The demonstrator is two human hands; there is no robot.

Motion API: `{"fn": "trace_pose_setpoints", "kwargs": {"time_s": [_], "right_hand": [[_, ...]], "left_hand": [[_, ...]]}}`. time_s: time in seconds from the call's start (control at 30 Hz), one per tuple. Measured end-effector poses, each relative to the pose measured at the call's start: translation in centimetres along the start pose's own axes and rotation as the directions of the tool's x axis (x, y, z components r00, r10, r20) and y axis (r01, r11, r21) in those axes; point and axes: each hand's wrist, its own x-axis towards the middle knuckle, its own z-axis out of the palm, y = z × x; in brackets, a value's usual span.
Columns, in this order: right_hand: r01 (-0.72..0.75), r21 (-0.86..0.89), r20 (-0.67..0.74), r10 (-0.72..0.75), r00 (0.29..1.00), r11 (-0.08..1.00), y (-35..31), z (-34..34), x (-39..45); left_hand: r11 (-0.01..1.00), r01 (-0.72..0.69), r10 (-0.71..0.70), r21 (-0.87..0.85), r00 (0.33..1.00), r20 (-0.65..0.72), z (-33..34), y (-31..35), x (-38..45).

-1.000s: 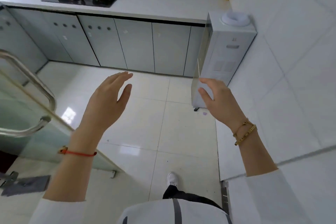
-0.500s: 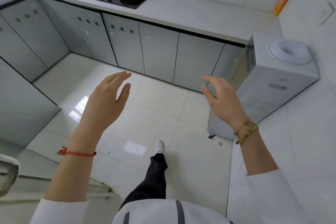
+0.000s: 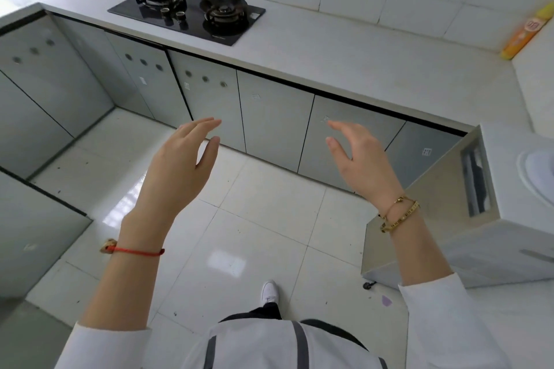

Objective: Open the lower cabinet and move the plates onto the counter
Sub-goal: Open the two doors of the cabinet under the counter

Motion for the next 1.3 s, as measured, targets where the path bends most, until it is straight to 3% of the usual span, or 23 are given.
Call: {"fn": "trace_pose_setpoints", "kwargs": {"time_s": [0.4, 0.87, 1.3], "right_hand": [[-0.062, 0.024, -0.009, 0.062, 0.998, 0.998, 5.4, 0.8, 12.8], [-0.046, 0.0, 0.019, 0.046, 0.999, 0.999, 14.0, 2.0, 23.7], [0.024, -0.041, -0.013, -0.025, 1.0, 0.999, 25.0, 15.7, 29.0]], "left_hand": [[1.0, -0.029, 0.029, 0.003, 0.995, 0.099, 5.7, -0.9, 14.1], [1.0, -0.023, 0.024, -0.012, 0.996, 0.084, 14.6, -1.3, 24.5], [0.999, -0.03, 0.027, 0.041, 0.997, 0.075, 30.4, -10.1, 25.5]]}}
